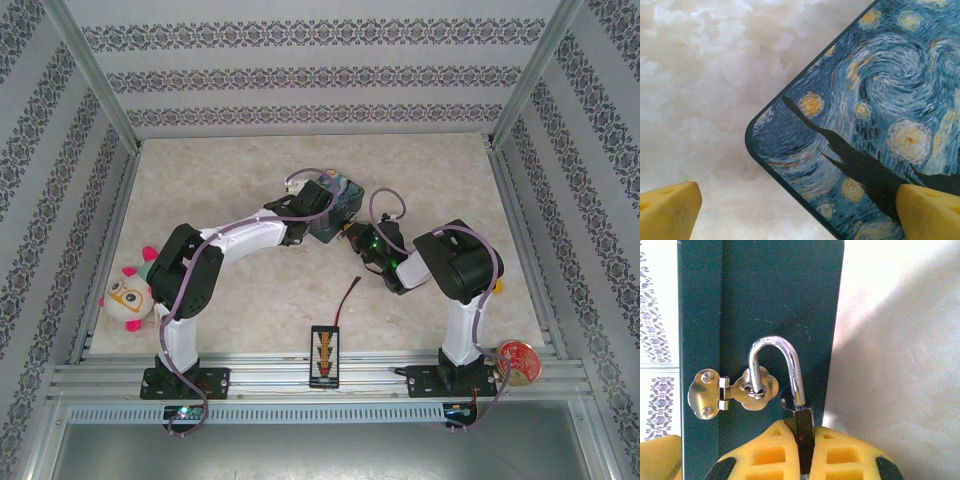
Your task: Unlock the padlock with the key
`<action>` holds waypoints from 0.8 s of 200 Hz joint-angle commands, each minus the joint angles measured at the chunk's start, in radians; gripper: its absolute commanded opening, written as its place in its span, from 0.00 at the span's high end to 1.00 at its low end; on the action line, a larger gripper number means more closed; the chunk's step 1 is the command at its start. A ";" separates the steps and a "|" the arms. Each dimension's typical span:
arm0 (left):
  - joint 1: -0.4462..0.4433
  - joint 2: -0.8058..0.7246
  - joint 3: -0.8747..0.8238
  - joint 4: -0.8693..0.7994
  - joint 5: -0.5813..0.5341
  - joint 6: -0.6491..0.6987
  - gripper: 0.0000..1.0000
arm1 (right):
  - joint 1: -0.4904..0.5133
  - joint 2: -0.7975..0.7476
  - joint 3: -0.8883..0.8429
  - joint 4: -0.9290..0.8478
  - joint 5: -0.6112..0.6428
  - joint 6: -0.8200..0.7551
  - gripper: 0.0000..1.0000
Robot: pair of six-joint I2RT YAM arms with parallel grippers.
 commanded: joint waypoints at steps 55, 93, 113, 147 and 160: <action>-0.009 0.001 -0.038 -0.062 -0.004 0.002 0.01 | -0.005 -0.075 0.151 -0.480 0.165 -0.260 1.00; -0.009 -0.001 -0.041 -0.063 0.004 0.004 0.01 | 0.002 -0.064 0.227 -0.629 0.239 -0.357 1.00; -0.009 -0.006 -0.050 -0.057 0.004 0.003 0.01 | -0.021 -0.065 0.217 -0.576 0.193 -0.328 1.00; -0.009 0.001 -0.055 -0.054 0.011 0.002 0.01 | -0.050 -0.080 0.226 -0.528 0.133 -0.272 1.00; -0.009 -0.001 -0.061 -0.052 0.013 -0.001 0.01 | -0.057 -0.090 0.235 -0.527 0.136 -0.264 1.00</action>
